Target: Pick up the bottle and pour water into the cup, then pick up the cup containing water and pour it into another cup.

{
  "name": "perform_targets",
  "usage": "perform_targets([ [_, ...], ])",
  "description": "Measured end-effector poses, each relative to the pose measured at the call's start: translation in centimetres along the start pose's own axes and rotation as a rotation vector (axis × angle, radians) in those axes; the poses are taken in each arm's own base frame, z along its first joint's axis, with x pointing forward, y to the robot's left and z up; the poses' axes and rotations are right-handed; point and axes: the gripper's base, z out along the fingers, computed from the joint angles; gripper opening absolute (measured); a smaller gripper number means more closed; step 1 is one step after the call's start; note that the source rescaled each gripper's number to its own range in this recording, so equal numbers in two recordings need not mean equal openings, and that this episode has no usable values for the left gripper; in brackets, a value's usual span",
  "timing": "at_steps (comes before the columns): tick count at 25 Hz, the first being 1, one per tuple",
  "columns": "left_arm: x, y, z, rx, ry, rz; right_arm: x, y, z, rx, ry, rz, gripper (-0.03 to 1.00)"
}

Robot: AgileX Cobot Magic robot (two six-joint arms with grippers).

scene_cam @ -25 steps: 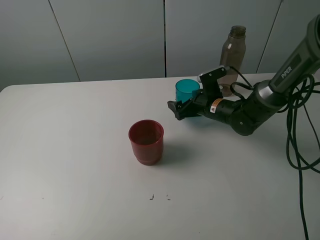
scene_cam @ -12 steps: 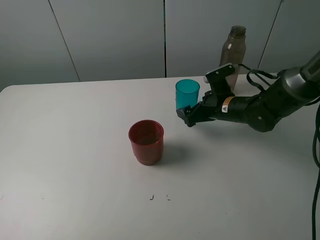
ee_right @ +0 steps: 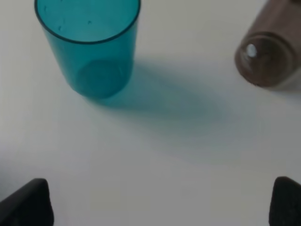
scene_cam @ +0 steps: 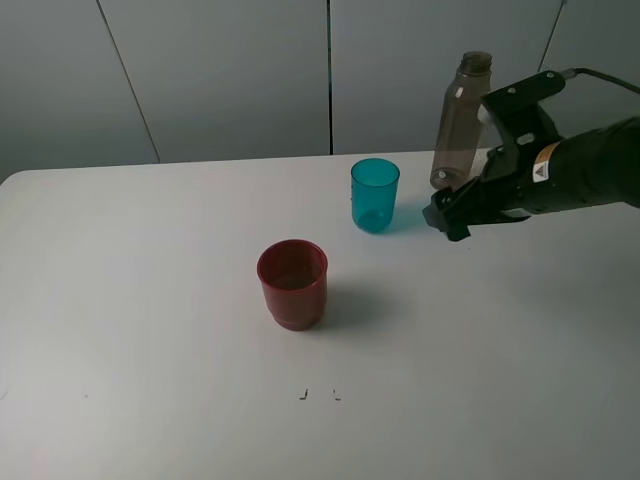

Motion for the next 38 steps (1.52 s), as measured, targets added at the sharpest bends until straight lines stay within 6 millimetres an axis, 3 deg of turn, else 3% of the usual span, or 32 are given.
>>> perform_targets([
  [6, 0.0, 0.0, 0.0, 0.000, 0.000, 0.000, 0.1, -1.1, -9.8, 0.102, 0.003, 0.030, 0.99],
  [10, 0.0, 0.0, 0.0, 0.000, 0.000, 0.000, 2.0, -1.3, -15.4, 0.131, 0.012, 0.095, 0.99],
  [15, 0.0, 0.0, 0.0, 0.000, 0.000, 0.000, 5.4, -0.8, -20.1, 0.113, 0.064, 0.174, 0.99],
  [22, 0.0, 0.0, 0.0, 0.000, 0.000, 0.000, 10.8, 0.6, -22.4, 0.028, 0.035, 0.165, 0.99],
  [31, 0.0, 0.0, 0.0, 0.000, 0.000, 0.000, 14.1, 1.2, -25.5, 0.015, -0.280, 0.148, 0.99],
  [38, 0.0, 0.0, 0.0, 0.000, 0.000, 0.000, 14.5, 1.4, -25.9, -0.007, -0.323, 0.157, 0.99],
])
